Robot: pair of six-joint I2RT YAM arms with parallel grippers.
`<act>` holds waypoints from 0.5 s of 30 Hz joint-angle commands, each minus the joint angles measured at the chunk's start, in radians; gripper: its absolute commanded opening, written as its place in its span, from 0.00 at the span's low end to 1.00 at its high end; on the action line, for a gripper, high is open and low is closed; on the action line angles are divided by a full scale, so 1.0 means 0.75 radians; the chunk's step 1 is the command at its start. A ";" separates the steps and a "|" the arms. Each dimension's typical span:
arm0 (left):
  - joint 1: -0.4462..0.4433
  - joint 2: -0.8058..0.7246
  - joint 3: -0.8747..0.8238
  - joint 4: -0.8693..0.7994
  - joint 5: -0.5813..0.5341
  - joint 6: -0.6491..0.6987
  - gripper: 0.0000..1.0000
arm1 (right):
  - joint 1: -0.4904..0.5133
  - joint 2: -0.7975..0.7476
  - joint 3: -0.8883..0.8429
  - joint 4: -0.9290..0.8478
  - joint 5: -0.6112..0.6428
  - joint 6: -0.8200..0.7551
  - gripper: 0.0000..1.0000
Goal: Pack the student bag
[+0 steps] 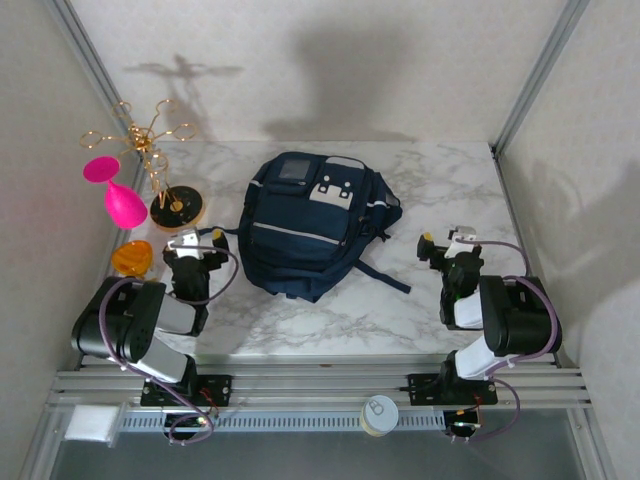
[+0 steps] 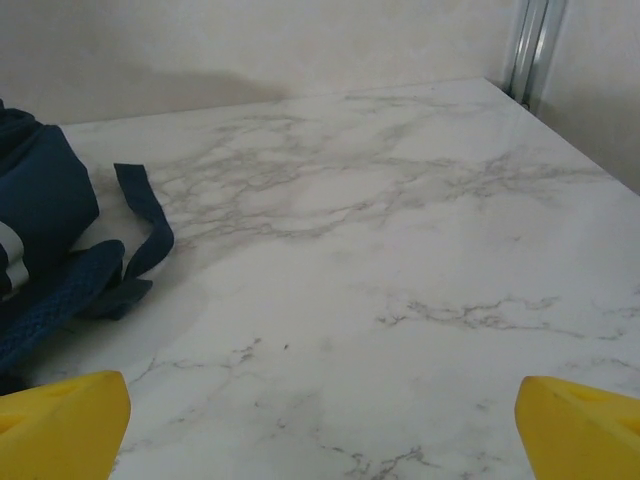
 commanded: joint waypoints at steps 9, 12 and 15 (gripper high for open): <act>0.033 0.004 0.067 0.029 0.058 -0.019 0.99 | 0.012 0.001 0.034 0.098 -0.005 -0.047 0.99; 0.034 0.003 0.068 0.027 0.058 -0.019 0.99 | 0.014 0.001 0.034 0.101 -0.003 -0.049 0.99; 0.033 0.003 0.068 0.025 0.058 -0.019 0.99 | 0.014 0.005 0.042 0.087 -0.004 -0.047 0.99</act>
